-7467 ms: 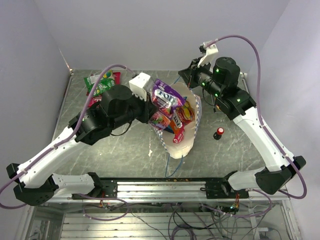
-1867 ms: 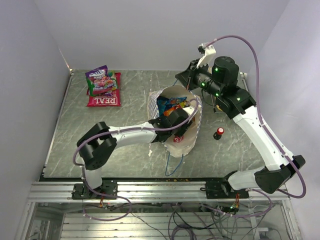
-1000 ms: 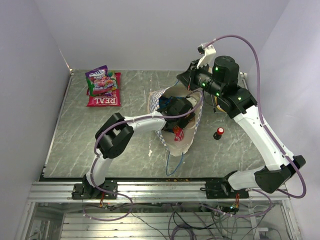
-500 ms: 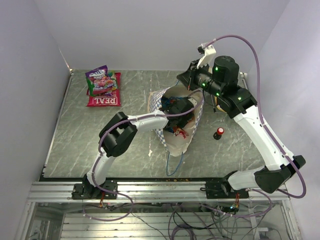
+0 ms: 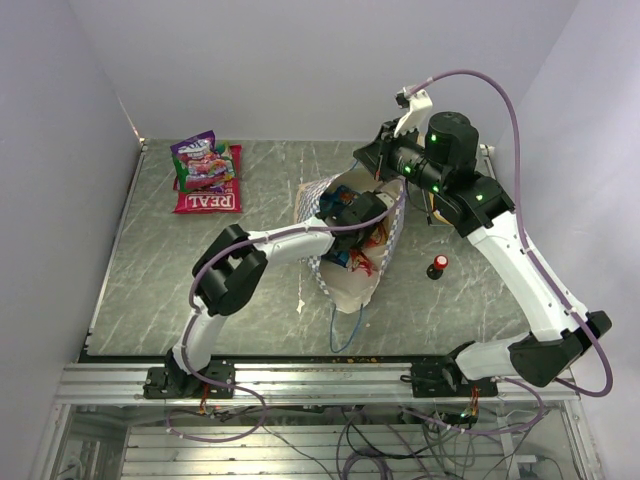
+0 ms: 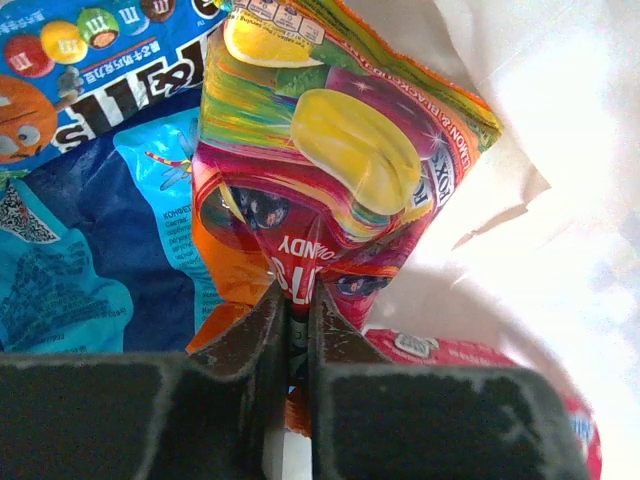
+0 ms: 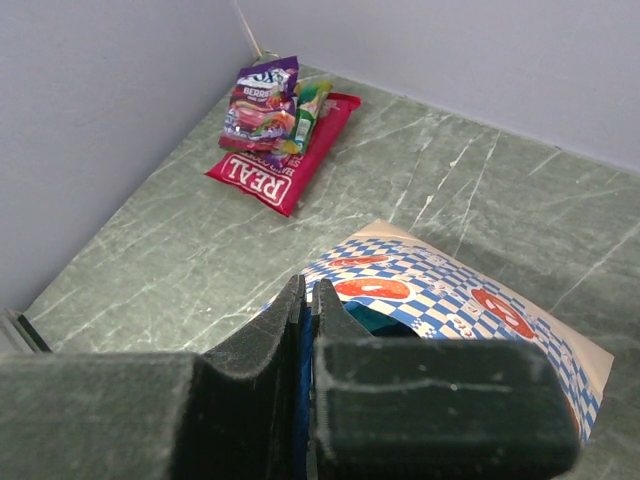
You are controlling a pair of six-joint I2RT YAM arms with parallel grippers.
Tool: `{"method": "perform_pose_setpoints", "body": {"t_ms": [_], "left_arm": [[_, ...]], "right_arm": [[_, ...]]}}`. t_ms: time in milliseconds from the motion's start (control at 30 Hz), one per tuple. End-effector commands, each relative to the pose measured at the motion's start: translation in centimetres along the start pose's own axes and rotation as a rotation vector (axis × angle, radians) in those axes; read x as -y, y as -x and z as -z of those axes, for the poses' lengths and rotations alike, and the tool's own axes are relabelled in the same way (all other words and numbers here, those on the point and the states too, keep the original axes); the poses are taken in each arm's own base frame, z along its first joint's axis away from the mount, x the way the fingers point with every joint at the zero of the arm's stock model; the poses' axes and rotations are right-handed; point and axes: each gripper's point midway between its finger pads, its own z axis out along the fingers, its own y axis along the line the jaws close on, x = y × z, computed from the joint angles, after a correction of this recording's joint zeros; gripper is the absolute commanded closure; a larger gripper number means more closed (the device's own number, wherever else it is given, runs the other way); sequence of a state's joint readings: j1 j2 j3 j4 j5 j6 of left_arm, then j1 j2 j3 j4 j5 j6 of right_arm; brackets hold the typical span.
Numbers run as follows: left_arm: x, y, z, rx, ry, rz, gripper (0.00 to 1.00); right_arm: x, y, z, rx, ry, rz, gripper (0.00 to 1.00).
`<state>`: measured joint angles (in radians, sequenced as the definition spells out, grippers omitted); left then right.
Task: Take the snacks out of the paper bag
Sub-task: Take out the snack from the paper bag.
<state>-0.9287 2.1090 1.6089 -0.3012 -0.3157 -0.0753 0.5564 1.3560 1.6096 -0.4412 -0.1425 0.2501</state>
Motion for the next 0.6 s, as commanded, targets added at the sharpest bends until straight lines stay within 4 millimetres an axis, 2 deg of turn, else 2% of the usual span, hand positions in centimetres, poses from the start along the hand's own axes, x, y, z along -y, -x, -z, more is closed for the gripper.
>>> {"method": "perform_pose_setpoints", "body": {"t_ms": [0,167,400,567], "left_arm": [[-1.0,0.6,3.1,-0.016,-0.01,0.02,0.86],[-1.1,1.9,5.4,0.012,-0.033,0.059,0.88],[-1.1,2.0,7.8,-0.014,-0.062,0.125,0.93],[-1.5,2.9,10.2,0.006,-0.069,0.179,0.93]], "right_arm": [[-0.8,2.1,1.4,0.072,0.022,0.005,1.0],[-0.9,2.1,1.6,0.077,0.029,0.006,1.0],[-1.3,2.2,1.7,0.093,0.051,0.007,1.0],[-1.1,3.0,1.5,0.134,0.047,0.023,1.0]]}}
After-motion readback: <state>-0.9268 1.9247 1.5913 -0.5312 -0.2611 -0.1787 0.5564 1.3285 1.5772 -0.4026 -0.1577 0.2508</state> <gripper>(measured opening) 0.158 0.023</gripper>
